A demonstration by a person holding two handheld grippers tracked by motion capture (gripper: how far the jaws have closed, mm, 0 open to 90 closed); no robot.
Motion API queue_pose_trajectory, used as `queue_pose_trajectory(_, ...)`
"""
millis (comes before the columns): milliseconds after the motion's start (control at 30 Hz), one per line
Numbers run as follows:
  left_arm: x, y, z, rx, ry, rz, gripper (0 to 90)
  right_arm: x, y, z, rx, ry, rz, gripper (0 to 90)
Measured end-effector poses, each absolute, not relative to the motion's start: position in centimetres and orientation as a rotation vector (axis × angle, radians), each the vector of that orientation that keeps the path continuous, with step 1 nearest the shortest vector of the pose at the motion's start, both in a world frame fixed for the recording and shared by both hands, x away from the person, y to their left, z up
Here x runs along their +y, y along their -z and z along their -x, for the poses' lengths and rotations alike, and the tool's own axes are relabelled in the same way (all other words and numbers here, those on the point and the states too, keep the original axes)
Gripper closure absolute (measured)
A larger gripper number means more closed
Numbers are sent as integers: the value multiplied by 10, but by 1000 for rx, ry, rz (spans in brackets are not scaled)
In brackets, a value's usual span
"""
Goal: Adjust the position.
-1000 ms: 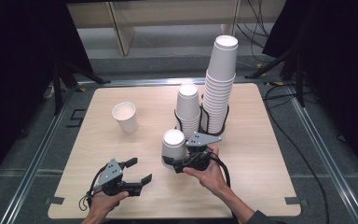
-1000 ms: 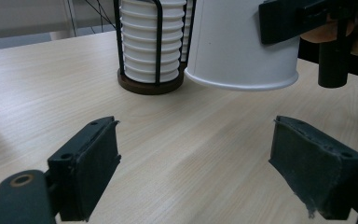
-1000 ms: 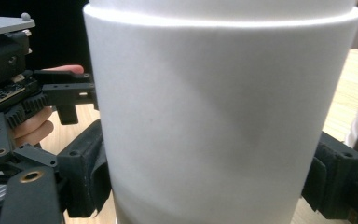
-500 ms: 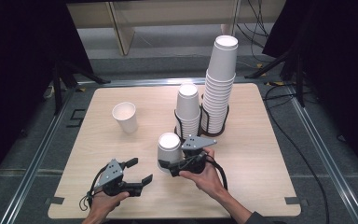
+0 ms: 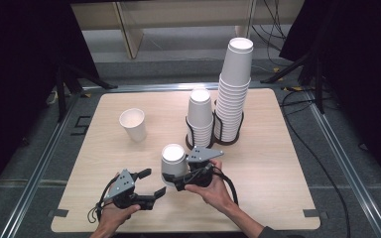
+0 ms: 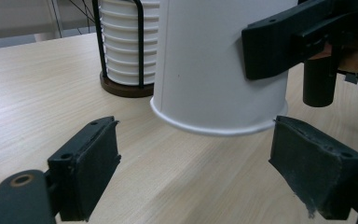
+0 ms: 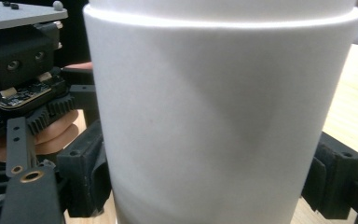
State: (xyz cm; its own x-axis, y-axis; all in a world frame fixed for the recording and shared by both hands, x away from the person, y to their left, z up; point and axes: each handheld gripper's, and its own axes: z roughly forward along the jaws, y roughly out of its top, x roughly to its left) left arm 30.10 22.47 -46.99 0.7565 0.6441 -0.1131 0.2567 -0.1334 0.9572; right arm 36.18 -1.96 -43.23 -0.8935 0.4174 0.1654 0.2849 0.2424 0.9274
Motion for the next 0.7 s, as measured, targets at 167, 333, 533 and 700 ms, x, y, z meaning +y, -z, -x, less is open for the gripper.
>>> queue_pose_trajectory(167, 222, 470, -300, 713, -387, -1731, 145, -12, 434, -358, 2386, -1755, -659, 179)
queue_pose_trajectory(333, 214, 472, -301, 695, -363, -1732, 121, -6, 434, -355, 2394, -1744, -605, 181)
queue_pose_trajectory(533, 209, 472, -303, 705, -363, -1729, 39, -2, 434, -351, 2411, -1736, -578, 182)
queue_pose_trajectory(700, 205, 474, -305, 691, -355, -1694, 6, 1, 434, -348, 2418, -1750, -569, 182)
